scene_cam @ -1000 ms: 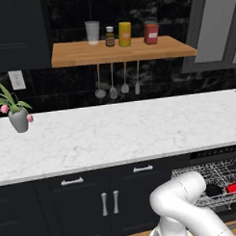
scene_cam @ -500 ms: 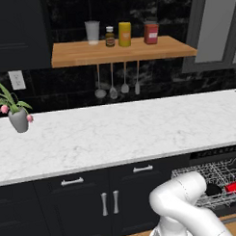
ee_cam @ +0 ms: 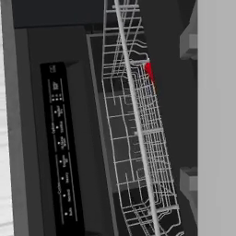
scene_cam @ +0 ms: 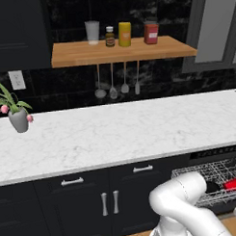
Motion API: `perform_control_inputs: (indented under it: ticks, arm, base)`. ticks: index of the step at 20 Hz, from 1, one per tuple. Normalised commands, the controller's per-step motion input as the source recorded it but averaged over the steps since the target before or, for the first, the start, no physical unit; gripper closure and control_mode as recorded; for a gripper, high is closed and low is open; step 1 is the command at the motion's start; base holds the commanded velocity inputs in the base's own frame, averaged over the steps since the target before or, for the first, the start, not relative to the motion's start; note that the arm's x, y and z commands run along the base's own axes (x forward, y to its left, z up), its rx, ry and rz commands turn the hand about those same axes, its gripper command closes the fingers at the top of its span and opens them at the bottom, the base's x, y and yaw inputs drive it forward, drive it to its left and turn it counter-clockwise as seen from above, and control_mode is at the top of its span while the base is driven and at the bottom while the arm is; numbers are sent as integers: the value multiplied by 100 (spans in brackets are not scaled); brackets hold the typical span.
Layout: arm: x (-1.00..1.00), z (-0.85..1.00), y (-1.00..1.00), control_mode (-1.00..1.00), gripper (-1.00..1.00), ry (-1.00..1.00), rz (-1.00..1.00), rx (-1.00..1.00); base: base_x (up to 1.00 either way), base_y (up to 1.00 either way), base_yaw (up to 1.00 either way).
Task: Pick up the cup and bowl from the counter, place them in the dishwasher, and close the dishwasher door.
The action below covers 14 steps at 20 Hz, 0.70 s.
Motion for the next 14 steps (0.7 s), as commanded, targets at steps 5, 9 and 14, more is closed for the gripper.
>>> perform_control_inputs:
  ticks: [5,9,14]
  arm:
    - [100,-5,14,-100,-100,-1,11,0]
    - [100,-8,-3,-100,-100,2,22,0]
    - [100,-24,-16,-100,-100,8,22,0]
  base:
    - [0,0,0]
    - [0,0,0]
    - [0,0,0]
